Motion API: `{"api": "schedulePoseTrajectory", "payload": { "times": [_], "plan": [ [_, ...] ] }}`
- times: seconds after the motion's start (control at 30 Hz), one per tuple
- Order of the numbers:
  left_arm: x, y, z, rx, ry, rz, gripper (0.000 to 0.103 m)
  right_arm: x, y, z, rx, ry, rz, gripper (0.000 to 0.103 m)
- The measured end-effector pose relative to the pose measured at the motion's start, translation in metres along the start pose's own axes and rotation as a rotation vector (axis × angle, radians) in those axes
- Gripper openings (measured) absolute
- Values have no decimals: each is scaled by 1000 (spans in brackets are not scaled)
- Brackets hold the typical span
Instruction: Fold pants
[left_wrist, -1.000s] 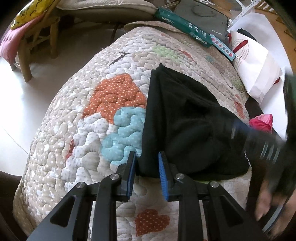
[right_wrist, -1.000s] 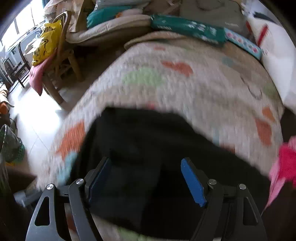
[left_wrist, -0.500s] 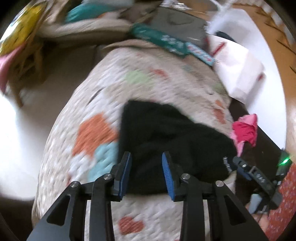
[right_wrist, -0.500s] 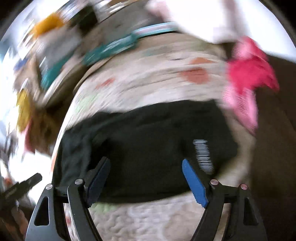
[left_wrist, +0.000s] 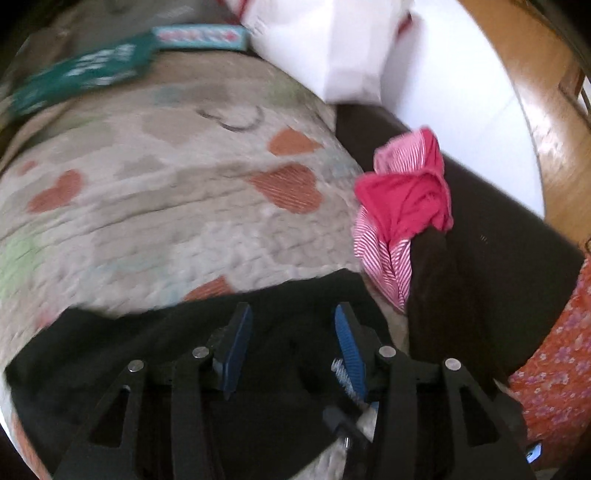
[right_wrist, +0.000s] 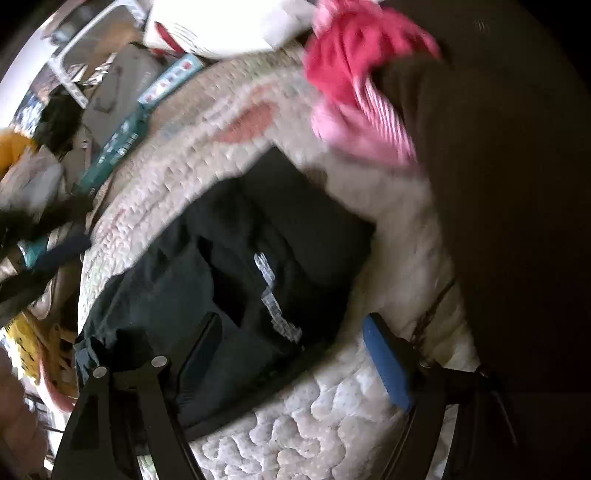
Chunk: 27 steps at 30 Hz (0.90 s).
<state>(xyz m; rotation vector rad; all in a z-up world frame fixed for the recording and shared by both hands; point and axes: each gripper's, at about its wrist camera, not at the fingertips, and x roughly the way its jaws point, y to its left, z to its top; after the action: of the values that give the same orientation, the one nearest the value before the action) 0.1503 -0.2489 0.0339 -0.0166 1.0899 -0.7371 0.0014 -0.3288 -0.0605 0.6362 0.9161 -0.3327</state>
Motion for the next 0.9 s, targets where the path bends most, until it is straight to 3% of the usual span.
{"api": "schedulePoseTrajectory", "payload": {
  "times": [0.27, 0.43, 0.47, 0.53, 0.6, 0.73, 0.9],
  "plan": [
    [87, -36, 31, 149, 178, -89, 46, 6, -13, 8, 98, -65, 89, 85],
    [116, -54, 31, 269, 263, -23, 46, 10, -14, 12, 106, -87, 87, 82],
    [118, -56, 31, 288, 271, -10, 41, 9, -14, 11, 102, -86, 87, 82],
    [116, -62, 30, 324, 277, 22, 22, 10, -12, 13, 89, -77, 89, 73],
    [107, -66, 28, 352, 260, 18, 13, 9, -13, 15, 84, -53, 84, 41],
    [76, -68, 21, 362, 202, 19, 11, 9, -19, 19, 104, -5, 106, 29],
    [27, -55, 20, 310, 110, 25, 11, -11, -4, 17, 18, -39, 168, 23]
  ]
}}
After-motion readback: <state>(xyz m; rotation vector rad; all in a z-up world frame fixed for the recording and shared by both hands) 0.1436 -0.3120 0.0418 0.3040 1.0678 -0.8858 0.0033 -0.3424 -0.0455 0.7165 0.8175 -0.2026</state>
